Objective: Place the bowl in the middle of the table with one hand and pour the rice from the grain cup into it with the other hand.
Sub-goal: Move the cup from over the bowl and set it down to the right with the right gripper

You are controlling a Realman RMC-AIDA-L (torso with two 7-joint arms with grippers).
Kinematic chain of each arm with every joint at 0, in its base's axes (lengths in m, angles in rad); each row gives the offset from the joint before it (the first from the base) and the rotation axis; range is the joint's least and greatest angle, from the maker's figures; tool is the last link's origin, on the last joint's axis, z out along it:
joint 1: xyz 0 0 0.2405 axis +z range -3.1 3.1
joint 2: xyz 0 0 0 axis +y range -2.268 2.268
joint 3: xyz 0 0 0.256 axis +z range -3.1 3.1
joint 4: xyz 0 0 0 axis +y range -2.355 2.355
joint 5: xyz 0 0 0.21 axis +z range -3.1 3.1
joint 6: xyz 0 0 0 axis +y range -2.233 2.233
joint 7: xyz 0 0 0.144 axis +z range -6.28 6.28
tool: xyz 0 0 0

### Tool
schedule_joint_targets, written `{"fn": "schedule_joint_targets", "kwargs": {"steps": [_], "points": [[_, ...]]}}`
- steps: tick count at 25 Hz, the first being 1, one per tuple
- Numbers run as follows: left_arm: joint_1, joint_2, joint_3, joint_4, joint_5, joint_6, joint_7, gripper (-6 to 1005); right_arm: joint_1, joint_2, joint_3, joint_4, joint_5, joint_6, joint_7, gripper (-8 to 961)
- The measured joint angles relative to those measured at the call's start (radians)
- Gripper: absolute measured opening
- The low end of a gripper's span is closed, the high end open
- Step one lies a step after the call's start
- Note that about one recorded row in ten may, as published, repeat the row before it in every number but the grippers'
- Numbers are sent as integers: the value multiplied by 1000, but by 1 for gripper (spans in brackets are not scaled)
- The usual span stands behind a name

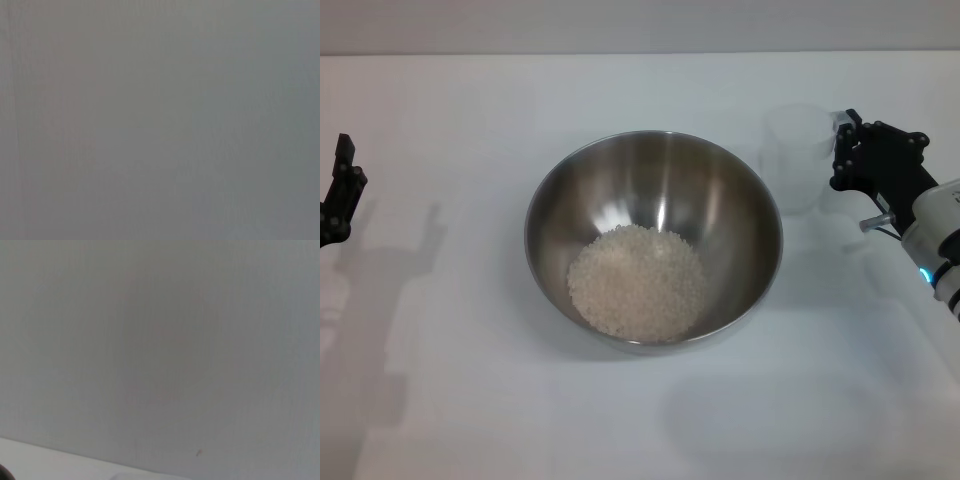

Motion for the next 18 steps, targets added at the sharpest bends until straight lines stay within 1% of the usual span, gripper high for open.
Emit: {"fn": "schedule_joint_targets", "kwargs": {"steps": [18], "points": [[0,0,8,0,2,4,0,814,7,1,-73,-9,-4,31,-3,129]]}}
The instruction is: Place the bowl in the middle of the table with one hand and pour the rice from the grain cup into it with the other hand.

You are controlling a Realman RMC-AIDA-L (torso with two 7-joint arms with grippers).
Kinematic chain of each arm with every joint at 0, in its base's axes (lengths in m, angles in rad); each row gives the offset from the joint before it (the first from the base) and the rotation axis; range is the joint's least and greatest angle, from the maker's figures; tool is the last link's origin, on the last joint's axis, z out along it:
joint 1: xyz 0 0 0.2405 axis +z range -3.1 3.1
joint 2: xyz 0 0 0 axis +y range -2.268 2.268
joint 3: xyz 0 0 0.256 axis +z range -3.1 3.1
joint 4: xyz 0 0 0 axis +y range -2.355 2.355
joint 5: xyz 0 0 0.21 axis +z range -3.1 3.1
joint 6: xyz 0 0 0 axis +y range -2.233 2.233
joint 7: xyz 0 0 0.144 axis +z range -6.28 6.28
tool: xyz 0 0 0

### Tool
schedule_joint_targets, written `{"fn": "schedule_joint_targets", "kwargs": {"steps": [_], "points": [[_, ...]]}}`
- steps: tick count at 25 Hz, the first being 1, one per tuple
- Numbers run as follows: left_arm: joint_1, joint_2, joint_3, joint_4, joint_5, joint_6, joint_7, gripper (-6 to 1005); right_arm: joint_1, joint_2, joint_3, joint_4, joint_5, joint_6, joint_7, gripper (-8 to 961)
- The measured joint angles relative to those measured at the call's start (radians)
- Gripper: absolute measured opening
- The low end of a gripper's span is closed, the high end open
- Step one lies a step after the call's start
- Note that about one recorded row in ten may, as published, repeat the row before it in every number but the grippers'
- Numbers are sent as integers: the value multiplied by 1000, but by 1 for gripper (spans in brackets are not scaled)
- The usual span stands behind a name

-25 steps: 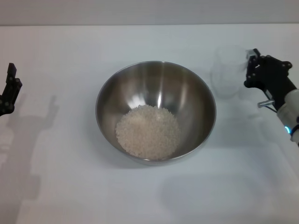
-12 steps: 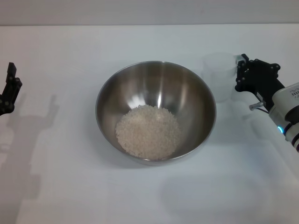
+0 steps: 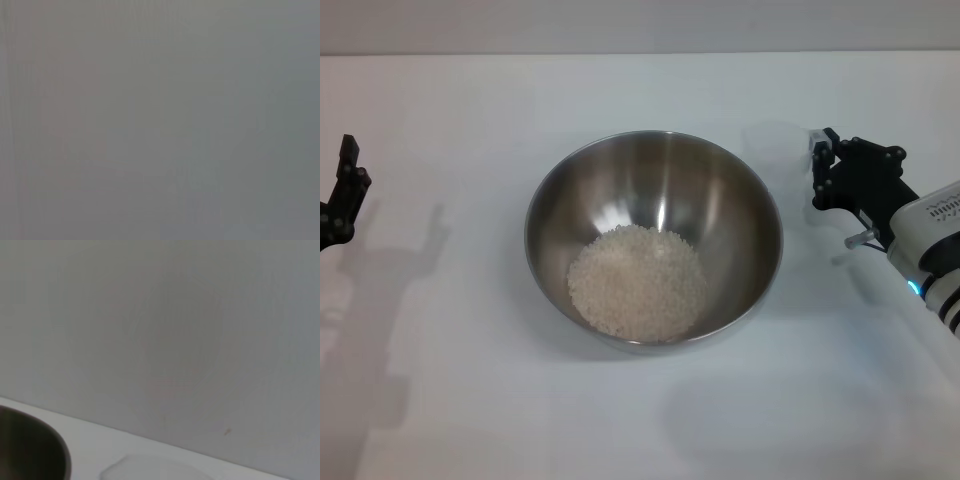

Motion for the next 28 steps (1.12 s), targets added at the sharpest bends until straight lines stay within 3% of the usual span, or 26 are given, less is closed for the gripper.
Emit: {"fn": "schedule_joint_targets", "kwargs": {"steps": [7,17,28], "points": [[6,-1,4,-3,2,4,0,814,-20,2,-5,7,0,-5,0,155],[10,-2,15,-7,0,4,0,814,-87,1,-44,30,0,-90,0,589],[8,-2,16,-8,2,4,0,814,-160,1,-85,44,0,-196,0,636]]}}
